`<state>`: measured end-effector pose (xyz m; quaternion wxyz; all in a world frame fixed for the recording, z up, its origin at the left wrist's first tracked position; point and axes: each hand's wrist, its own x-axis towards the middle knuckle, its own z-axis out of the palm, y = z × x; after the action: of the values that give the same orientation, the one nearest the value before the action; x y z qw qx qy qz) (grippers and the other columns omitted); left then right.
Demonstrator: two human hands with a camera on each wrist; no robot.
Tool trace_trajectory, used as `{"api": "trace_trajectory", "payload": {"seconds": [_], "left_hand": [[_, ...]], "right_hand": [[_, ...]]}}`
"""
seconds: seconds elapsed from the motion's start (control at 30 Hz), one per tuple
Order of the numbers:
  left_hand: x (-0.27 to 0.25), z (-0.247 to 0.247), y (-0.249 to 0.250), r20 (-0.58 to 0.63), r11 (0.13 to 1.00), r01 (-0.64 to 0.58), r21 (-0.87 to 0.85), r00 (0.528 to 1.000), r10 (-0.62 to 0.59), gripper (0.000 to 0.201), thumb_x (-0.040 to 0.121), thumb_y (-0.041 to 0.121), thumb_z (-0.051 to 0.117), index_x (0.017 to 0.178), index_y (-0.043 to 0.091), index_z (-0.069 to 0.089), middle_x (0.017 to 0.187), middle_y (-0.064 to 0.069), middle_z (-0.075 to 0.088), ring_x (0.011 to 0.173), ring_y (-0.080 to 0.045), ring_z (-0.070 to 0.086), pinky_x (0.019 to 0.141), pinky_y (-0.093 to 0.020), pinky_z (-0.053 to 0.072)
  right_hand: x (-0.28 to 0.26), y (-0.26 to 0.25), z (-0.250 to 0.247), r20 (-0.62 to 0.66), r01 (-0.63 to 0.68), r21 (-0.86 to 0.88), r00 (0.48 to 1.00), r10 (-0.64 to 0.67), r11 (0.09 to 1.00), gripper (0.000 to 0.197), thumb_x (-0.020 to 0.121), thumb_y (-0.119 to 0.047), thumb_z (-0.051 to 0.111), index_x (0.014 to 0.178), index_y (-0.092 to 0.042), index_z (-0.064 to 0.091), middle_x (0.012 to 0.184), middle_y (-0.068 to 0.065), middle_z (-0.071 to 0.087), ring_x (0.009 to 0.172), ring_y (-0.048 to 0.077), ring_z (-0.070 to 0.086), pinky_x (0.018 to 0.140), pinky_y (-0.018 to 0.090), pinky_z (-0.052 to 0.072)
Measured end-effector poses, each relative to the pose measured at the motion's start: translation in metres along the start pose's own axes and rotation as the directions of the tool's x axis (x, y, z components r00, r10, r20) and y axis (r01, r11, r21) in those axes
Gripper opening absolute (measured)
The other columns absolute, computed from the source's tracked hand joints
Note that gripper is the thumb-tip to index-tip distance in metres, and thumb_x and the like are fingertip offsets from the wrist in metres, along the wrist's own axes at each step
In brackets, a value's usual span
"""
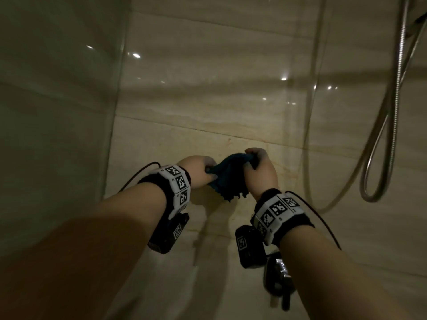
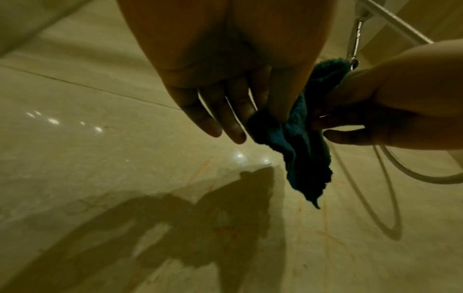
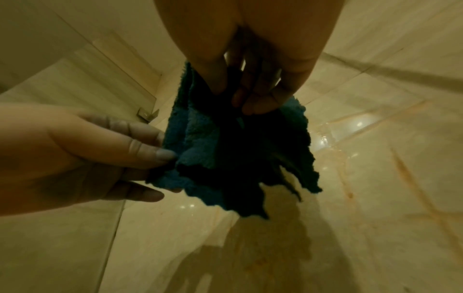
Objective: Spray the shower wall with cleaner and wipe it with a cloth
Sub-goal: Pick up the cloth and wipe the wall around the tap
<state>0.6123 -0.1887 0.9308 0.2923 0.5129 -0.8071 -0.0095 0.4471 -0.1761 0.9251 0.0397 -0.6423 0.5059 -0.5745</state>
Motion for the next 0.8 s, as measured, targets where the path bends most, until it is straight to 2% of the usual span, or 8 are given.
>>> {"api": "trace_trajectory", "payload": {"seconds": [0.07, 0.17, 0.3, 0.43, 0.57, 0.63, 0.7, 0.8], "left_hand": [[0.010, -0.001, -0.003, -0.024, 0.999, 0.023, 0.024, 0.999, -0.022, 0.032, 0.094, 0.031, 0.052, 0.123, 0.018, 0.056, 0.128, -0.005, 0.058, 0.114, -0.025, 0.055, 0.093, -0.032, 0.045], [0.026, -0.007, -0.014, -0.065, 0.990, 0.077, 0.115, 0.995, -0.070, 0.038, 0.092, 0.035, 0.055, 0.127, 0.022, 0.054, 0.140, -0.004, 0.045, 0.127, -0.026, 0.045, 0.103, -0.037, 0.041], [0.044, -0.014, -0.031, -0.131, 0.944, 0.212, 0.254, 0.974, -0.183, 0.059, 0.089, 0.042, 0.056, 0.141, 0.024, 0.035, 0.152, -0.005, 0.023, 0.137, -0.031, 0.028, 0.110, -0.042, 0.034], [0.063, -0.016, -0.043, -0.140, 0.929, 0.231, 0.288, 0.970, -0.198, 0.077, 0.086, 0.045, 0.060, 0.148, 0.026, 0.019, 0.158, -0.004, 0.008, 0.144, -0.030, 0.014, 0.114, -0.044, 0.027], [0.082, -0.019, -0.055, -0.142, 0.917, 0.169, 0.361, 0.982, -0.125, 0.086, 0.087, 0.044, 0.059, 0.151, 0.028, 0.004, 0.160, 0.000, -0.006, 0.148, -0.026, -0.003, 0.119, -0.044, 0.015], [0.087, -0.020, -0.060, -0.134, 0.927, 0.111, 0.359, 0.989, -0.067, 0.087, 0.087, 0.041, 0.059, 0.151, 0.028, 0.002, 0.160, 0.001, -0.007, 0.148, -0.025, -0.005, 0.119, -0.043, 0.013], [0.091, -0.017, -0.062, -0.150, 0.943, 0.034, 0.332, 0.989, 0.017, 0.084, 0.088, 0.038, 0.059, 0.151, 0.027, 0.005, 0.159, 0.001, -0.003, 0.147, -0.024, -0.001, 0.118, -0.041, 0.013], [0.094, -0.004, -0.055, -0.193, 0.922, -0.137, 0.363, 0.957, 0.218, 0.074, 0.089, 0.033, 0.057, 0.149, 0.020, 0.016, 0.156, -0.004, 0.010, 0.144, -0.025, 0.014, 0.116, -0.038, 0.020]], "right_hand": [[0.014, 0.001, 0.002, -0.007, 0.014, -0.010, 1.000, -0.014, 1.000, 0.036, 0.094, -0.007, 0.044, 0.127, -0.019, 0.048, 0.129, 0.010, 0.056, 0.115, 0.027, 0.057, 0.090, 0.033, 0.049], [0.035, 0.004, 0.005, -0.018, 0.069, -0.073, 0.997, -0.071, 0.995, 0.037, 0.093, -0.007, 0.046, 0.129, -0.016, 0.048, 0.133, 0.009, 0.052, 0.120, 0.026, 0.053, 0.097, 0.034, 0.046], [0.060, 0.009, 0.011, -0.022, 0.189, -0.216, 0.980, -0.198, 0.958, 0.038, 0.092, -0.007, 0.046, 0.130, -0.014, 0.047, 0.132, 0.010, 0.048, 0.124, 0.027, 0.046, 0.105, 0.034, 0.038], [0.079, 0.007, 0.028, -0.038, 0.203, -0.279, 0.974, -0.222, 0.938, 0.039, 0.094, -0.010, 0.045, 0.132, -0.015, 0.043, 0.134, 0.009, 0.044, 0.127, 0.026, 0.041, 0.105, 0.035, 0.035], [0.089, 0.003, 0.049, 0.011, 0.189, -0.334, 0.980, -0.197, 0.923, 0.055, 0.094, -0.015, 0.048, 0.144, -0.020, 0.028, 0.142, 0.008, 0.037, 0.132, 0.026, 0.034, 0.109, 0.037, 0.032], [0.090, 0.005, 0.054, -0.007, 0.168, -0.302, 0.984, -0.178, 0.938, 0.066, 0.091, -0.009, 0.051, 0.148, -0.022, 0.020, 0.144, 0.008, 0.038, 0.134, 0.026, 0.034, 0.111, 0.037, 0.032], [0.090, 0.008, 0.051, -0.026, 0.143, -0.232, 0.988, -0.154, 0.962, 0.064, 0.089, -0.002, 0.049, 0.145, -0.022, 0.025, 0.140, 0.010, 0.045, 0.129, 0.026, 0.044, 0.107, 0.035, 0.038], [0.088, 0.012, 0.039, 0.050, 0.126, -0.202, 0.992, -0.119, 0.971, 0.058, 0.089, 0.004, 0.044, 0.140, -0.018, 0.029, 0.133, 0.012, 0.053, 0.117, 0.027, 0.055, 0.096, 0.034, 0.045]]}}
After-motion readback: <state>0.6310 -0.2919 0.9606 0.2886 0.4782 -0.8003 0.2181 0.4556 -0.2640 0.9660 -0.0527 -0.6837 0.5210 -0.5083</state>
